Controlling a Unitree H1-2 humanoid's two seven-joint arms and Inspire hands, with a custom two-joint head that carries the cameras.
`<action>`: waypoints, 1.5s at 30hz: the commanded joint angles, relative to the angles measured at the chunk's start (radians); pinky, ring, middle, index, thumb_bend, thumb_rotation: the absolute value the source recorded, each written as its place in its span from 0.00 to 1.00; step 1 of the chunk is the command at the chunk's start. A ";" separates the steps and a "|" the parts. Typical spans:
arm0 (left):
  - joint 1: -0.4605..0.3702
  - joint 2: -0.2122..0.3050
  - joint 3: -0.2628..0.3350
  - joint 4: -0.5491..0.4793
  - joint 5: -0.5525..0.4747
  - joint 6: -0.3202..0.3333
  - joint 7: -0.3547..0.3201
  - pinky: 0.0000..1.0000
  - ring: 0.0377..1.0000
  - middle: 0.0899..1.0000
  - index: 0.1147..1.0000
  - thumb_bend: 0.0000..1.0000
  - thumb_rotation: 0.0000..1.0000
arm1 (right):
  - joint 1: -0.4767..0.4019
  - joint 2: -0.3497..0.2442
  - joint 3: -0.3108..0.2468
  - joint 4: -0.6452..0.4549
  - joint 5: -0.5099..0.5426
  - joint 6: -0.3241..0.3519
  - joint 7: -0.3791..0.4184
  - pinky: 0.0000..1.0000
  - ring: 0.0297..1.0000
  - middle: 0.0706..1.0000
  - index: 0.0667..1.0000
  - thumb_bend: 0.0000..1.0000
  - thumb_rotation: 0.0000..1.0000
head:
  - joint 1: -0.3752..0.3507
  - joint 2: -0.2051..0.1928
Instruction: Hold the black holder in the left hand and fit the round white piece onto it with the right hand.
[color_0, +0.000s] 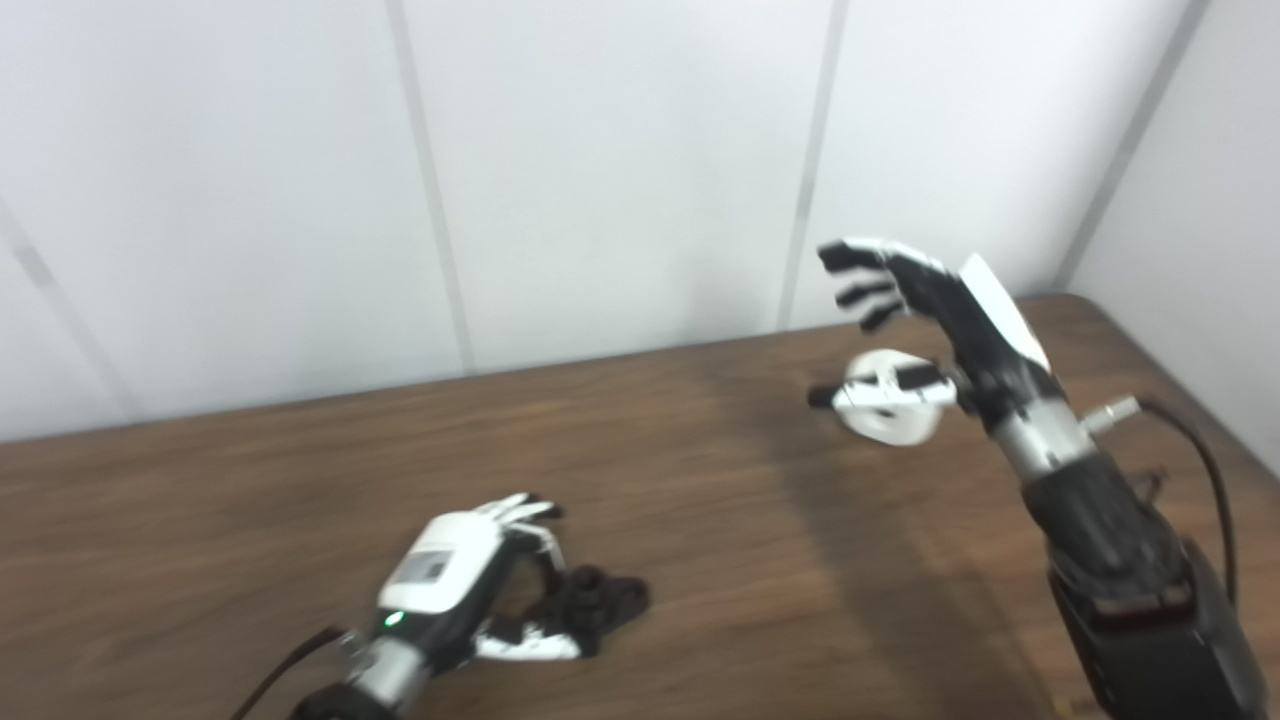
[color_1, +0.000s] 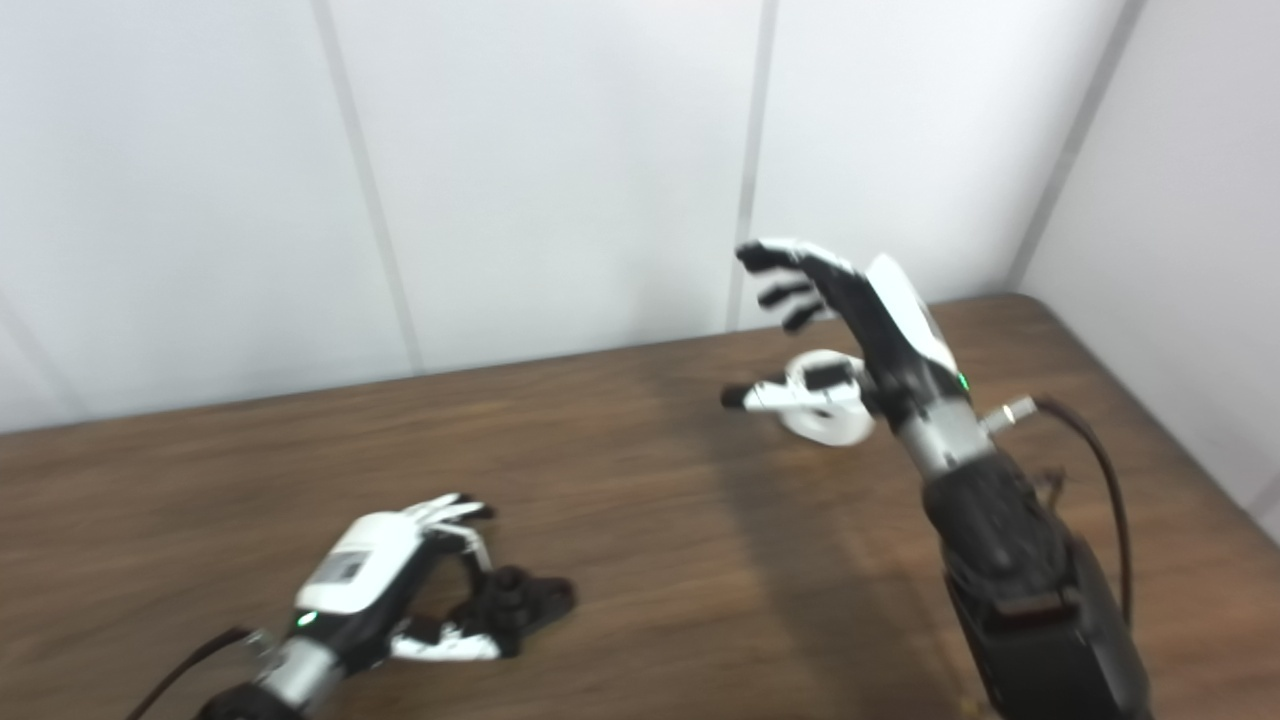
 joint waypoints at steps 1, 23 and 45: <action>0.055 0.067 -0.009 0.099 0.045 0.040 -0.059 0.86 0.89 0.83 0.42 0.52 0.05 | -0.055 -0.059 -0.033 -0.020 -0.061 0.040 -0.004 0.54 0.70 0.78 0.75 0.75 0.19 | -0.030 -0.021; 0.054 0.073 -0.013 0.247 0.021 -0.107 0.096 0.87 0.89 0.83 0.42 0.52 0.05 | -0.068 -0.234 -0.133 0.088 -0.110 0.237 0.257 0.70 0.88 0.95 0.90 0.88 0.41 | -0.087 -0.085; 0.065 0.073 -0.008 0.231 0.016 -0.113 0.087 0.89 0.90 0.82 0.42 0.52 0.05 | -0.174 -0.218 0.065 0.421 -0.047 0.226 0.317 0.87 1.00 1.00 1.00 0.99 0.37 | -0.067 -0.080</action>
